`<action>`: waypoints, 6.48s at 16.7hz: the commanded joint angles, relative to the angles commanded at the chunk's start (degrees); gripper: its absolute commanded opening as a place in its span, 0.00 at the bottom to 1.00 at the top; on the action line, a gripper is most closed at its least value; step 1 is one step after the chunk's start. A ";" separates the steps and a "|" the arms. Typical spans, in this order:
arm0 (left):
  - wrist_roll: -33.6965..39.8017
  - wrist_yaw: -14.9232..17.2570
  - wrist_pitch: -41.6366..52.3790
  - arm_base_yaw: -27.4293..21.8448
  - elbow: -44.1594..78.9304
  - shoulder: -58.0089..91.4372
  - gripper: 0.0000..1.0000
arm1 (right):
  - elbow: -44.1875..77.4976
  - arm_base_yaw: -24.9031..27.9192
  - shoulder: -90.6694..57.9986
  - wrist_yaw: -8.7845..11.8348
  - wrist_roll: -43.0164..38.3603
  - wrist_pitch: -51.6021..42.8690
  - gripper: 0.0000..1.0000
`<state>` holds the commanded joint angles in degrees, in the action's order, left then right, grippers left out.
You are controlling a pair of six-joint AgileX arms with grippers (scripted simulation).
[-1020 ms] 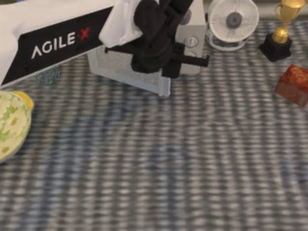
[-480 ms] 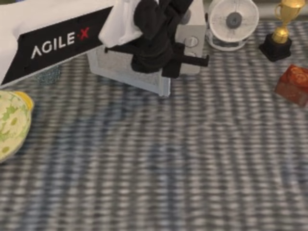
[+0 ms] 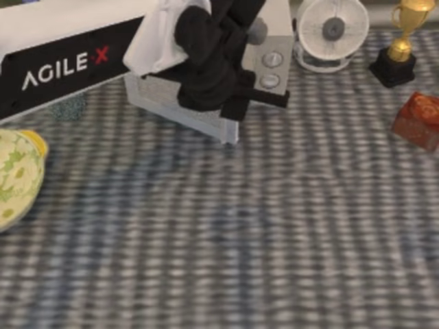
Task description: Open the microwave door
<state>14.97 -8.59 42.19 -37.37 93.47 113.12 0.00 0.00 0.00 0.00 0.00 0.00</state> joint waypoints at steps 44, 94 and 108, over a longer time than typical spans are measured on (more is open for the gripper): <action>-9.17 5.09 -3.76 2.19 -8.42 -6.77 0.00 | 0.00 0.00 0.00 0.00 0.00 0.00 1.00; -17.08 9.71 -5.06 4.59 -13.96 -11.15 0.00 | 0.00 0.00 0.00 0.00 0.00 0.00 1.00; -25.89 14.81 -5.09 7.73 -18.29 -14.88 0.00 | 0.00 0.00 0.00 0.00 0.00 0.00 1.00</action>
<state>-10.91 6.22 37.10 -29.64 75.17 98.24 0.00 0.00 0.00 0.00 0.00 0.00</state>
